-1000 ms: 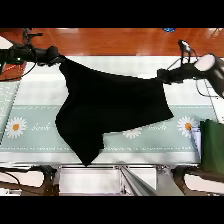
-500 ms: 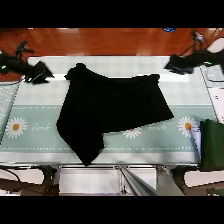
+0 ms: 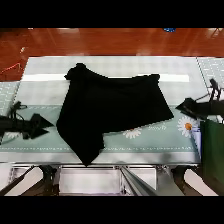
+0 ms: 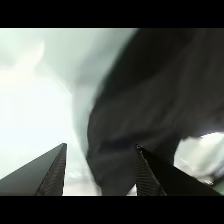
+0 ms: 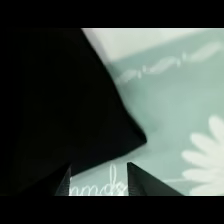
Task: Fold the shirts.
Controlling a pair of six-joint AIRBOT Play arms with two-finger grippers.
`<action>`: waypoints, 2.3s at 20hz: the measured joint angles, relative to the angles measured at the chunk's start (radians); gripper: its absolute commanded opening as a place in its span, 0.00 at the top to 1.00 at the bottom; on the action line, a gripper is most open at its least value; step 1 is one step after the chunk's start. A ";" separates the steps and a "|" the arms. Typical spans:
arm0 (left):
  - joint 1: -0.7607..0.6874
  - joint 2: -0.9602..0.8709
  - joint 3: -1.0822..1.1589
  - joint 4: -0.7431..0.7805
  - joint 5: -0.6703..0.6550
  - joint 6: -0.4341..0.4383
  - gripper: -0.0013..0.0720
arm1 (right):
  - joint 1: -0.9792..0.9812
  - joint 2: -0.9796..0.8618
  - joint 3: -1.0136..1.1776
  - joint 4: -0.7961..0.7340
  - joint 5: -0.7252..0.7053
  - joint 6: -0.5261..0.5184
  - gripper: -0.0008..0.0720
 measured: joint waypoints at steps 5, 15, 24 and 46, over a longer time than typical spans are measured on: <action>0.001 0.084 -0.166 -0.074 0.085 0.002 0.29 | -0.030 0.113 -0.140 0.059 0.004 -0.043 0.43; -0.325 -0.017 -0.210 -0.197 0.335 -0.077 0.96 | -0.111 0.135 -0.173 0.005 -0.002 0.023 0.43; -0.381 -0.038 -0.209 -0.214 0.384 -0.061 0.96 | -0.220 -0.100 -0.164 0.213 -0.024 -0.080 0.43; -0.248 0.150 0.873 -0.370 0.289 -0.055 0.96 | 0.150 -0.111 0.993 0.240 0.070 -0.070 0.96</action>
